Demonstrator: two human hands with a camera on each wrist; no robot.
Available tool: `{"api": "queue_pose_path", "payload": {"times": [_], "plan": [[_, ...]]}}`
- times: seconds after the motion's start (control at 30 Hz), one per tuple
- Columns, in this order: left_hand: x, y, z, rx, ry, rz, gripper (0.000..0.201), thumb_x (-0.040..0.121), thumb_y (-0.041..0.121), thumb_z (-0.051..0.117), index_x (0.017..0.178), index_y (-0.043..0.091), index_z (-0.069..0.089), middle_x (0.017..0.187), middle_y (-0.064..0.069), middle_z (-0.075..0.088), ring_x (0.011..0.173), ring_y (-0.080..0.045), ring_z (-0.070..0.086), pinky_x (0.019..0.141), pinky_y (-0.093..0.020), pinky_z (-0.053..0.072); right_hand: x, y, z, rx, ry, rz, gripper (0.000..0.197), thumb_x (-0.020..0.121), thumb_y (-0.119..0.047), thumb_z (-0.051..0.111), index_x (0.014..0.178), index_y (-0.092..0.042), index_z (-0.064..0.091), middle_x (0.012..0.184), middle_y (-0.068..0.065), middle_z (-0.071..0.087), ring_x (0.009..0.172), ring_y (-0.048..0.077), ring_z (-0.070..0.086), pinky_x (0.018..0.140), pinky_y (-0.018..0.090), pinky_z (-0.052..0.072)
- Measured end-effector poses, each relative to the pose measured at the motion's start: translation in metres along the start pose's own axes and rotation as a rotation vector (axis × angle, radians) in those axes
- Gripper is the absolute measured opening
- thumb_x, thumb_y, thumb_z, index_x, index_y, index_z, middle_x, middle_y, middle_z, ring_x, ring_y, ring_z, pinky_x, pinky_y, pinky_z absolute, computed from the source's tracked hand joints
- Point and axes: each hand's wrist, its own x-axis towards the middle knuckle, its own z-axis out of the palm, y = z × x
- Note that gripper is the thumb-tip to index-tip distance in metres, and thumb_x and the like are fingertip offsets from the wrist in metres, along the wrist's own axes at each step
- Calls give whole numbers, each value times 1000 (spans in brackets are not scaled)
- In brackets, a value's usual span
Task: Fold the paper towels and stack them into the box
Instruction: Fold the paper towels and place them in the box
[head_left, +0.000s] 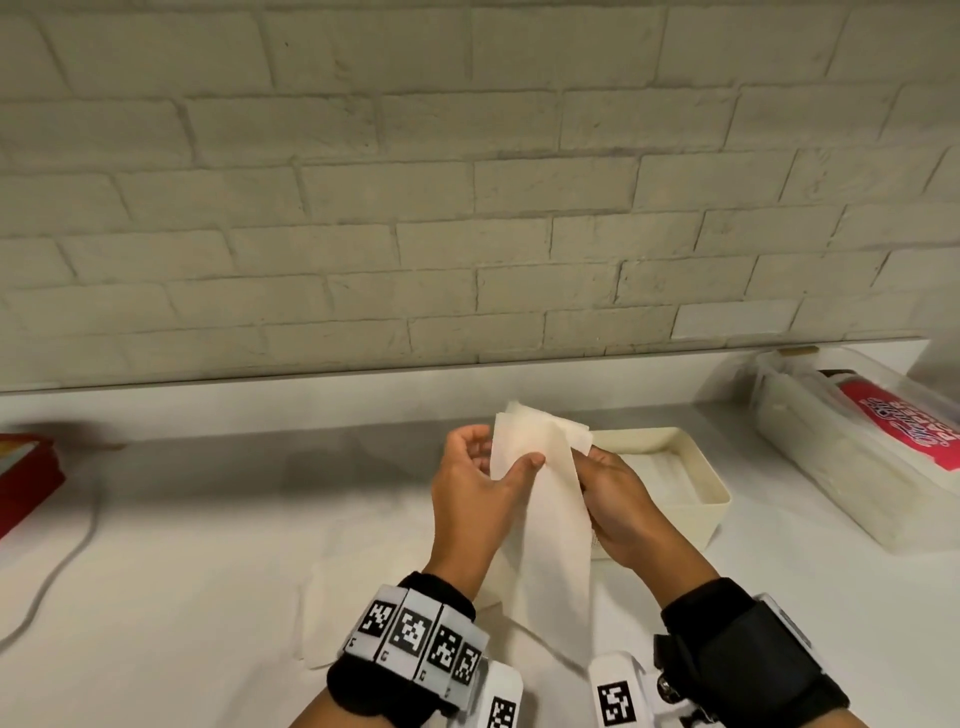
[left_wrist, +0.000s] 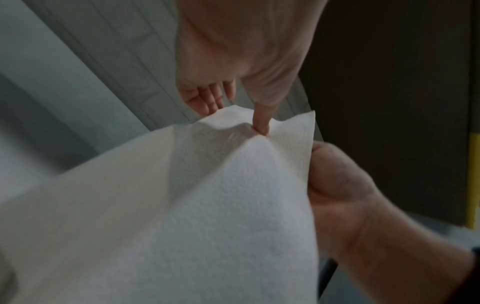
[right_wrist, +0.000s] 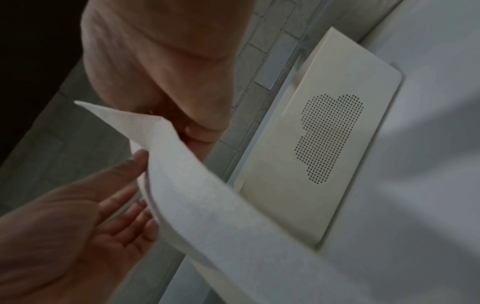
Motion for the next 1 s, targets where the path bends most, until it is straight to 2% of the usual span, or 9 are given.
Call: {"api": "queue_pose_path", "payload": {"times": [0.1,0.2,0.33,0.4,0.53,0.67,0.73,0.87,1.0], "plan": [[4,1,-1,-89,-18,-47,52,65,21,84,104,23,50,97,9,63,83,-4,61,67,-8,47,1,0,-6,22,-34,5,19,93,-21,52,89,-16,70,83,5,74,71,19,70,70,31,54],[4,2,-2,-124,-46,-5,40,68,13,82,94,26,54,90,9,65,76,-3,62,65,-9,49,1,-1,-9,10,-44,-6,19,93,-18,50,90,-15,69,75,0,73,63,12,68,57,22,54],[4,4,-4,-207,-100,21,22,70,12,80,77,23,63,75,7,68,69,-8,61,64,-14,49,0,-5,-14,1,-32,-40,25,97,-10,41,89,-11,64,49,-9,62,41,1,52,39,10,37],[8,1,-5,-245,-100,-1,18,68,16,81,74,22,65,75,4,69,72,-12,61,68,-18,50,0,-6,-16,-22,-50,-44,26,98,-12,39,89,-14,63,48,-11,60,42,2,50,40,9,36],[14,-6,-5,-232,-79,-20,28,53,47,82,71,30,69,96,-3,71,95,-24,65,86,-39,53,1,-7,-18,-129,-86,-50,24,96,-15,43,98,-19,67,70,-6,70,59,6,62,53,16,46],[15,-1,-4,-328,-160,-75,16,71,18,80,71,19,64,73,9,70,73,-9,63,70,-25,52,0,-9,-17,-176,-121,-53,26,97,-14,43,96,-24,66,70,-9,70,60,4,61,56,16,47],[13,3,-4,-378,-204,-96,18,75,8,75,72,16,59,63,12,66,62,-3,60,61,-17,49,0,-8,-17,-191,-136,-53,29,97,-8,40,94,-23,64,60,-12,67,51,-1,57,50,12,43],[14,2,-4,-402,-217,-104,17,72,9,76,72,15,60,74,0,65,72,-14,59,71,-28,50,-2,-7,-21,-209,-146,-64,30,96,-9,41,93,-26,66,65,-13,68,58,1,60,57,16,47],[15,-2,-4,-372,-177,-58,20,70,11,79,67,17,60,69,3,64,69,-14,58,67,-26,49,-3,-11,-24,-168,-139,-51,24,97,-20,43,87,-18,65,56,-12,64,56,2,57,55,14,46]]}}
